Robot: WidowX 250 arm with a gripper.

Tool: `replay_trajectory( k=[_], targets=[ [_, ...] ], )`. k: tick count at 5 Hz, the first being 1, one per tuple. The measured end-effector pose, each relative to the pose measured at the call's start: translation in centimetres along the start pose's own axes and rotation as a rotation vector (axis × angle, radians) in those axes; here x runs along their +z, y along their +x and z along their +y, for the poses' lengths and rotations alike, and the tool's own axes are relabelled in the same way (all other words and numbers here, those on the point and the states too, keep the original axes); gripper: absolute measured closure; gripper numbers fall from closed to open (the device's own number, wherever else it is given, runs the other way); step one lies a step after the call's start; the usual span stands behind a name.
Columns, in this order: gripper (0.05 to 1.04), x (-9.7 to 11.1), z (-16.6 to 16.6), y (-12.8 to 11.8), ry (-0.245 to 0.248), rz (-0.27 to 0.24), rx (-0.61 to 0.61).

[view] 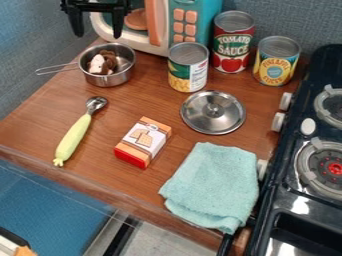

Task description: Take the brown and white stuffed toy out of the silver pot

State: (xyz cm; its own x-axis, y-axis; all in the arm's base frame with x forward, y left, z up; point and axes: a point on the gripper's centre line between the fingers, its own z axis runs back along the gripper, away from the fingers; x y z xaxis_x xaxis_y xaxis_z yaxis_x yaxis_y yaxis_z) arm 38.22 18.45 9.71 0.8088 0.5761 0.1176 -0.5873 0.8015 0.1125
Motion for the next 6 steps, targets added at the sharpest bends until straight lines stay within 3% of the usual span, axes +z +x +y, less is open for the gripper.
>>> replay_trajectory(
  k=[2,6],
  targets=[
    [0.083,-3.0,-0.2,0.4,0.034,0.037,0.007],
    [0.083,-4.5,-2.5,-1.2,0.064,0.035,-0.042]
  ],
)
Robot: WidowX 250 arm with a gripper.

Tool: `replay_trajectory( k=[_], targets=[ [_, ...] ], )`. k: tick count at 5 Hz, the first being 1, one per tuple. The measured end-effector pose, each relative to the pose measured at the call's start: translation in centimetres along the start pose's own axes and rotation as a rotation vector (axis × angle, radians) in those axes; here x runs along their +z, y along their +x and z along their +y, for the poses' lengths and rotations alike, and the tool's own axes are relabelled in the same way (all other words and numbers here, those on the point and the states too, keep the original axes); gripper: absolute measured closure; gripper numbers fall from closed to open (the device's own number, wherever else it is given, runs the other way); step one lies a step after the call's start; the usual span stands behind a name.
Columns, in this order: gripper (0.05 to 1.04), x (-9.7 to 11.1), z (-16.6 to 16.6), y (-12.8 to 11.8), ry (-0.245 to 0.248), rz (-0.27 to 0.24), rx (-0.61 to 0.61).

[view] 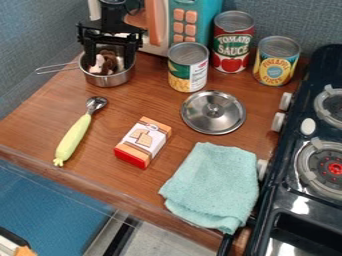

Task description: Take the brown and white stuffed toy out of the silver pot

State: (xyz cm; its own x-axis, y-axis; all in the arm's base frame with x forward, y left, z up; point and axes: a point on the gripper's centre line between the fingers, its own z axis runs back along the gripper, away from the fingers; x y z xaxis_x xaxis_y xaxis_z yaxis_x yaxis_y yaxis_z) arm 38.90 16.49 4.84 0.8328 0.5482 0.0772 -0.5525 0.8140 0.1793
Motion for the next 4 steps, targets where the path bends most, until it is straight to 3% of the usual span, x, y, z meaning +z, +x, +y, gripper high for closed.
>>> replay_trajectory(
  k=[3,4],
  targets=[
    [0.085,-1.2,0.2,1.4,0.028,0.011,0.002],
    [0.151,-1.4,0.9,1.8,0.030,0.013,0.025]
  ],
)
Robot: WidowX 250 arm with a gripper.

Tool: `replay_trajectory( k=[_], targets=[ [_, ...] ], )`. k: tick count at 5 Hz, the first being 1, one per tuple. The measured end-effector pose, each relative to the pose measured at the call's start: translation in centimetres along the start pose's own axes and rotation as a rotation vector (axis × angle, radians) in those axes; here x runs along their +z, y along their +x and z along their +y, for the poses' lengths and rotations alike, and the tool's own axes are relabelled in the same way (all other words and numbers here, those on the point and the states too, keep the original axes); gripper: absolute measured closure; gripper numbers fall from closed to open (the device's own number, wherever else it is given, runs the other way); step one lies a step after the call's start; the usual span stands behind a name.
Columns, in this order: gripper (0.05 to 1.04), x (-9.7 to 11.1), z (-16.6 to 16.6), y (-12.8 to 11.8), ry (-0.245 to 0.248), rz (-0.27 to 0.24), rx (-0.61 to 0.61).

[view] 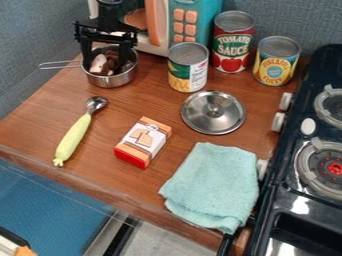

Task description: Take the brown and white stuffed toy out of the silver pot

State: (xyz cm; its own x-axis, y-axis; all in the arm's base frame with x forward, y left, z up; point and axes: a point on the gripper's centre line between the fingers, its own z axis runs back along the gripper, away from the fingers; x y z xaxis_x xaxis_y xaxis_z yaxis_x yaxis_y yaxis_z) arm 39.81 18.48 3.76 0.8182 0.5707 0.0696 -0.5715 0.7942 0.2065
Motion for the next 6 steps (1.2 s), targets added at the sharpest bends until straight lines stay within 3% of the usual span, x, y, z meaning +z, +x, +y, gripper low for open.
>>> replay_trajectory(
  k=[2,3,4,5,6],
  targets=[
    [0.672,-0.7,0.1,-0.1,-0.004,0.019,0.021],
    [0.788,-0.7,0.0,-0.2,-0.010,0.023,0.014],
    [0.819,-0.6,-0.1,-0.3,-0.020,0.028,0.011],
    [0.821,0.9,-0.3,0.2,-0.049,0.016,0.014],
    [0.825,4.1,-0.1,1.2,-0.080,-0.052,0.025]
  ],
)
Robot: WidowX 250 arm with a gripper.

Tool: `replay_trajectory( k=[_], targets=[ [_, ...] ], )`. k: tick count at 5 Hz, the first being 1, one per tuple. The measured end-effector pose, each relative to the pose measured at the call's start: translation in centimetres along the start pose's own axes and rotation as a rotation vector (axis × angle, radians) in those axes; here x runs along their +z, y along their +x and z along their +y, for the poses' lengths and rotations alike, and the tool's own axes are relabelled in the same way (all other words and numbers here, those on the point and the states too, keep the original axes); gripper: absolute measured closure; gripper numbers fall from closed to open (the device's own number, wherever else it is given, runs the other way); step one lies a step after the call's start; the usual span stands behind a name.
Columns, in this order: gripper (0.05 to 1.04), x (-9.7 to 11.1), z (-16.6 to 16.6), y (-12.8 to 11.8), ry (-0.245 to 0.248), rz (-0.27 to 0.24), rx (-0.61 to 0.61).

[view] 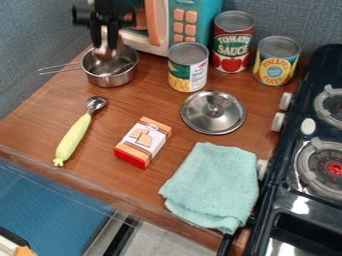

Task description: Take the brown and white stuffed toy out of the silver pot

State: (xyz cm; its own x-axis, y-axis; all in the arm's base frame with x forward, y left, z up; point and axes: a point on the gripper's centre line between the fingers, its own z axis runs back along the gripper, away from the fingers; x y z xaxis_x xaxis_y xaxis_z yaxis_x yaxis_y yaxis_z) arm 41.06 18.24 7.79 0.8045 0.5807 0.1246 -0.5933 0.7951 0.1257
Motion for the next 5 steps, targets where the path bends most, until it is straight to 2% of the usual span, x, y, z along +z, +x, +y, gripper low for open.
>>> replay_trajectory(
  k=[1,2,3,4,5],
  targets=[
    [0.826,0.7,-0.1,0.1,-0.010,-0.001,-0.005],
    [0.826,3.3,-0.3,0.0,-0.041,-0.049,-0.009],
    [0.828,3.8,-3.1,-2.4,-0.057,-0.041,-0.102],
    [0.828,5.7,-5.7,-4.7,-0.088,-0.067,-0.177],
    [0.828,6.1,-5.9,-6.1,-0.093,-0.066,-0.195]
  ],
)
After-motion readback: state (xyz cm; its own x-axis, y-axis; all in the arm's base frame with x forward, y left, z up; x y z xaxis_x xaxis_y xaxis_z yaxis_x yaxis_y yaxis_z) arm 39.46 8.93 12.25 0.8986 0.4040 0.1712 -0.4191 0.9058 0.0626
